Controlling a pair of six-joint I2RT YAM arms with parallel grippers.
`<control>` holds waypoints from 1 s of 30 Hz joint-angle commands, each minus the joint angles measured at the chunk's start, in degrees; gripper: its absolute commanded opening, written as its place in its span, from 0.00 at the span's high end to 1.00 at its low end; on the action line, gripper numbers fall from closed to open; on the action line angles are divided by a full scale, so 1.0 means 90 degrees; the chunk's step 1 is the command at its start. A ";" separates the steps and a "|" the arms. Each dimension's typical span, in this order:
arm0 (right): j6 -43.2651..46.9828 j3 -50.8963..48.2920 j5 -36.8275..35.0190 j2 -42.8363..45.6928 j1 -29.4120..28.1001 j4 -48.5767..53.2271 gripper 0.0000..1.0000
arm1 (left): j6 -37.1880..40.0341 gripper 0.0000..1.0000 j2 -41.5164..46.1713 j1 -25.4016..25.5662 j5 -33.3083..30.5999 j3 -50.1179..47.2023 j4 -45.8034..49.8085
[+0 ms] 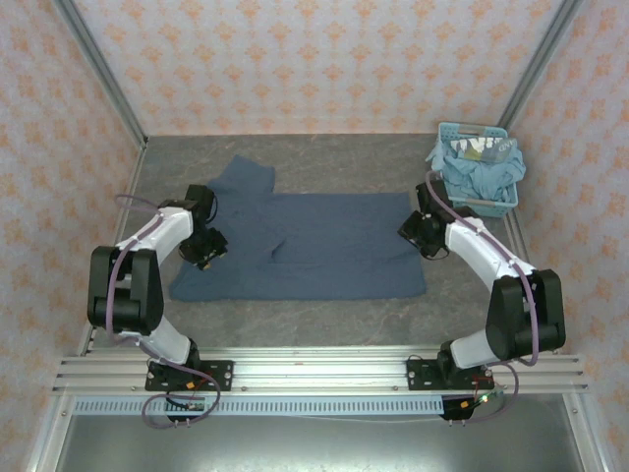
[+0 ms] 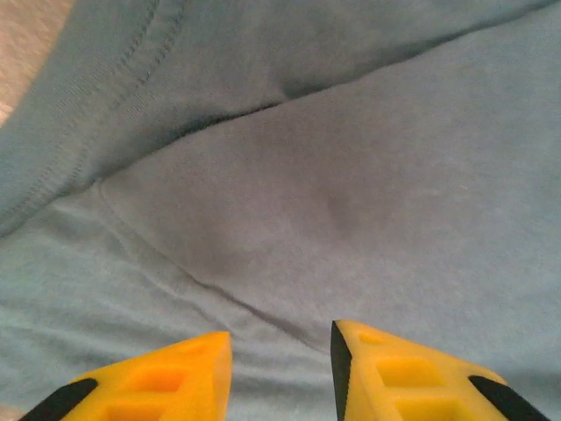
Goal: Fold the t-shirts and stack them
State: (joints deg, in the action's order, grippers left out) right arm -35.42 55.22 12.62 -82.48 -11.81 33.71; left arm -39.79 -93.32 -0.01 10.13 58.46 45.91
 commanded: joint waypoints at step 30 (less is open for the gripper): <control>-0.0027 -0.0121 0.0996 -0.0051 -0.0974 0.0485 0.43 | -0.0225 0.58 0.0386 -0.0470 -0.1100 0.0802 0.0741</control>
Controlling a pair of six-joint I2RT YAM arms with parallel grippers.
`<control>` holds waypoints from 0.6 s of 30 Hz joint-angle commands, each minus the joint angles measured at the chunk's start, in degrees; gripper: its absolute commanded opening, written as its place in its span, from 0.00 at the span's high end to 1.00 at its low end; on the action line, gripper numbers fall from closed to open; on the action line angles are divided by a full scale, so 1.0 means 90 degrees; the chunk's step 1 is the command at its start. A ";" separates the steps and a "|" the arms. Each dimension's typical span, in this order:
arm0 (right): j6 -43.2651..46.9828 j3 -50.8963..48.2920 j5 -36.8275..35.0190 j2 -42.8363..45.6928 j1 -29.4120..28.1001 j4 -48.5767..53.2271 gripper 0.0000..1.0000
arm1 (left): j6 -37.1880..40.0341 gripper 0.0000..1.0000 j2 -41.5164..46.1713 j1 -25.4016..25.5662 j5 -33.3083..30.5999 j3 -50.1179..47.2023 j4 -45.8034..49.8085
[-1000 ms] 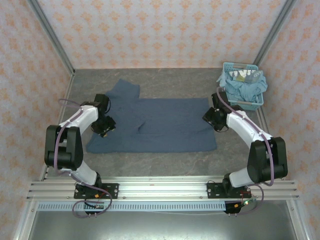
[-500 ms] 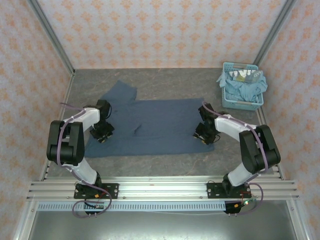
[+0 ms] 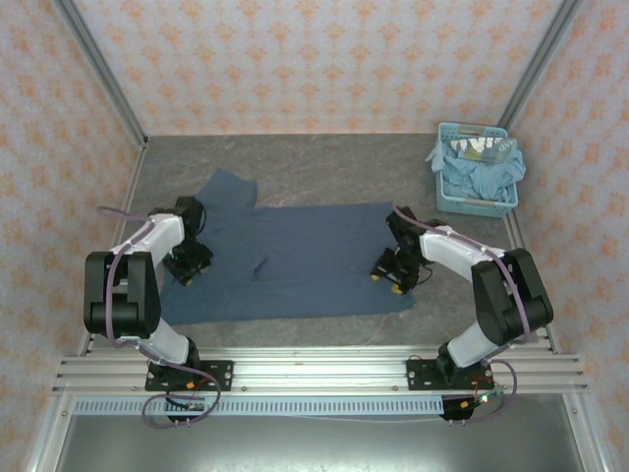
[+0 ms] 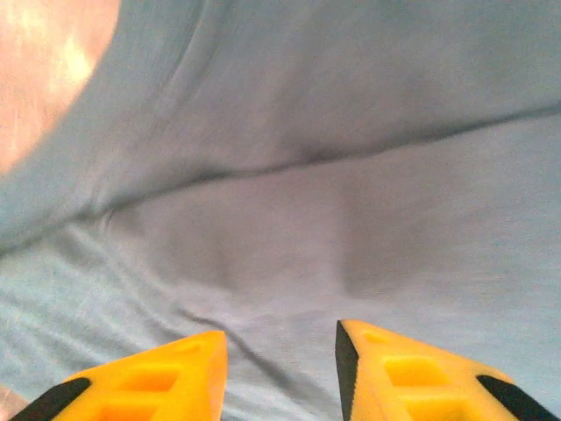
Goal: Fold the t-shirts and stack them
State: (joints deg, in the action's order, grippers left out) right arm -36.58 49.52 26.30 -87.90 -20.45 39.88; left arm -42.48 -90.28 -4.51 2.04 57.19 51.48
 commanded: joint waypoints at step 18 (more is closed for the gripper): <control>0.0549 0.3800 -0.0211 -0.1454 0.0800 -0.2162 0.38 | 0.0952 0.46 -0.5320 0.0181 -0.0671 0.8423 0.0533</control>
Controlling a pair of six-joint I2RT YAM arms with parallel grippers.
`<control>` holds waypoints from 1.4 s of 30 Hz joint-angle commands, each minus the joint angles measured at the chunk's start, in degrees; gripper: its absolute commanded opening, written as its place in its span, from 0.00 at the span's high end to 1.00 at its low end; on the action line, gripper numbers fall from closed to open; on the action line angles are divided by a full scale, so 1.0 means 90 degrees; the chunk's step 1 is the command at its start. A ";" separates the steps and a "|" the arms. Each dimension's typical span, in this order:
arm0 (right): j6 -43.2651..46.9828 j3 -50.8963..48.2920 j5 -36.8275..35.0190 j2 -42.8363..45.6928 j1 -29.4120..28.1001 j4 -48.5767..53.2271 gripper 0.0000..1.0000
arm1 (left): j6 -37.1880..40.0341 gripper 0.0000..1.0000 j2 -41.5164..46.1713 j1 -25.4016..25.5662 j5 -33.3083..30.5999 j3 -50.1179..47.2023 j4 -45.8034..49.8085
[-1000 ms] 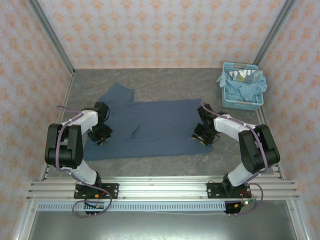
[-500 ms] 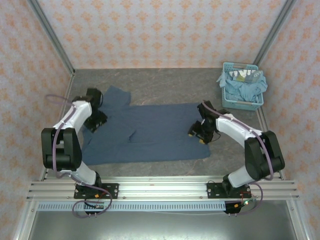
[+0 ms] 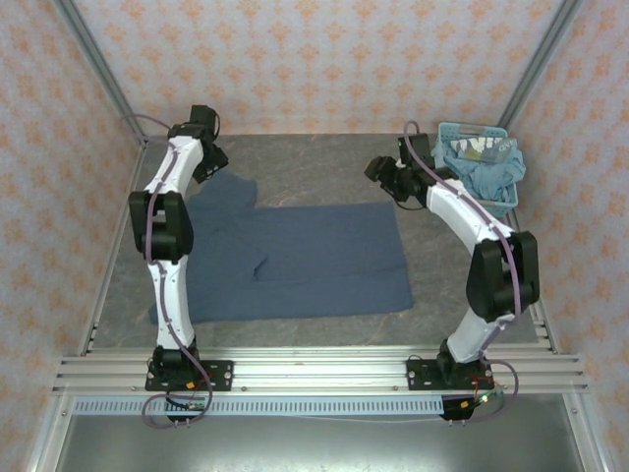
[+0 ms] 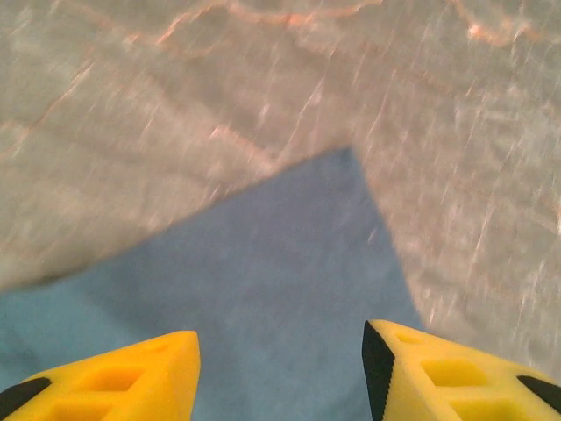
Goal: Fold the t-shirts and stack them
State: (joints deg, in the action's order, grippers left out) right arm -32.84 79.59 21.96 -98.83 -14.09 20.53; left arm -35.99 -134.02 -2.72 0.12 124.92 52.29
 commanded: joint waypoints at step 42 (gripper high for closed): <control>-0.0059 -0.0193 -0.0165 -0.0149 0.0171 0.0076 0.39 | 0.0336 1.00 -0.2672 0.0420 -0.0085 0.3141 0.1878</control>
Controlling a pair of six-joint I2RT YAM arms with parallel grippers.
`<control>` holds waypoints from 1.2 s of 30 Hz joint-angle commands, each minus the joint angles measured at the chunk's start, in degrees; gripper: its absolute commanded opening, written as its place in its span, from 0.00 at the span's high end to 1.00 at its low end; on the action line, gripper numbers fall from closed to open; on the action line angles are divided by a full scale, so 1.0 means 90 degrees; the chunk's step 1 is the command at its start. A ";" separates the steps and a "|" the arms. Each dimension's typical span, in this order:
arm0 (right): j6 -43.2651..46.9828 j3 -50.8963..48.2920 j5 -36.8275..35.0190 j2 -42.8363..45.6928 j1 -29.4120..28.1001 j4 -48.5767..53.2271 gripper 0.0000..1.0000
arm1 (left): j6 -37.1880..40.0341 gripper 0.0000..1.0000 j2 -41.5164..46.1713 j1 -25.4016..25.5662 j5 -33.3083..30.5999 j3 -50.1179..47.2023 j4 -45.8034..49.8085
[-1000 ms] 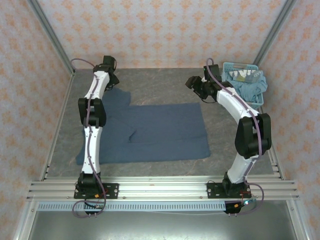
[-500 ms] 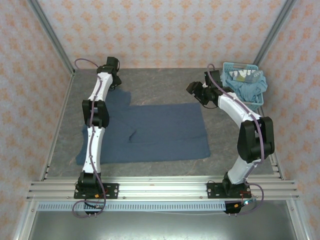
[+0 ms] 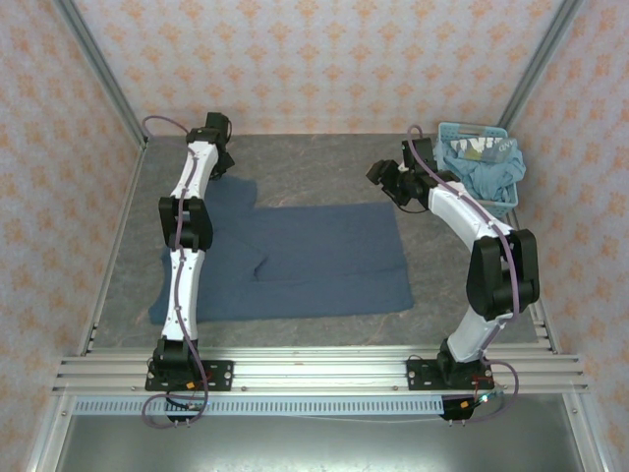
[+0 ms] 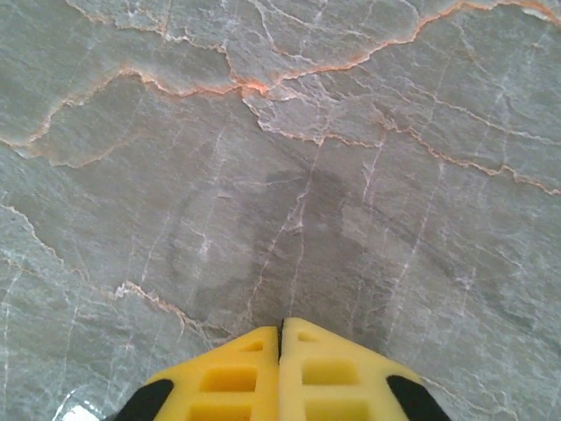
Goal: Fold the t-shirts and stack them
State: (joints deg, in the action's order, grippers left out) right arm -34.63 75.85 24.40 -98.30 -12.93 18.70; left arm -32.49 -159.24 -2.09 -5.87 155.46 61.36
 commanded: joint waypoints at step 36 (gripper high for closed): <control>0.0621 0.2615 -0.1576 -0.3288 0.0172 0.2477 0.66 | -0.0131 1.00 0.1946 0.0593 0.1024 -0.1248 0.0418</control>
State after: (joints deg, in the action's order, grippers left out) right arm -27.88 99.68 10.81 -127.72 -10.61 37.98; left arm -34.59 -144.11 3.70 4.25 144.46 62.85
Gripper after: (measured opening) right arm 0.351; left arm 0.043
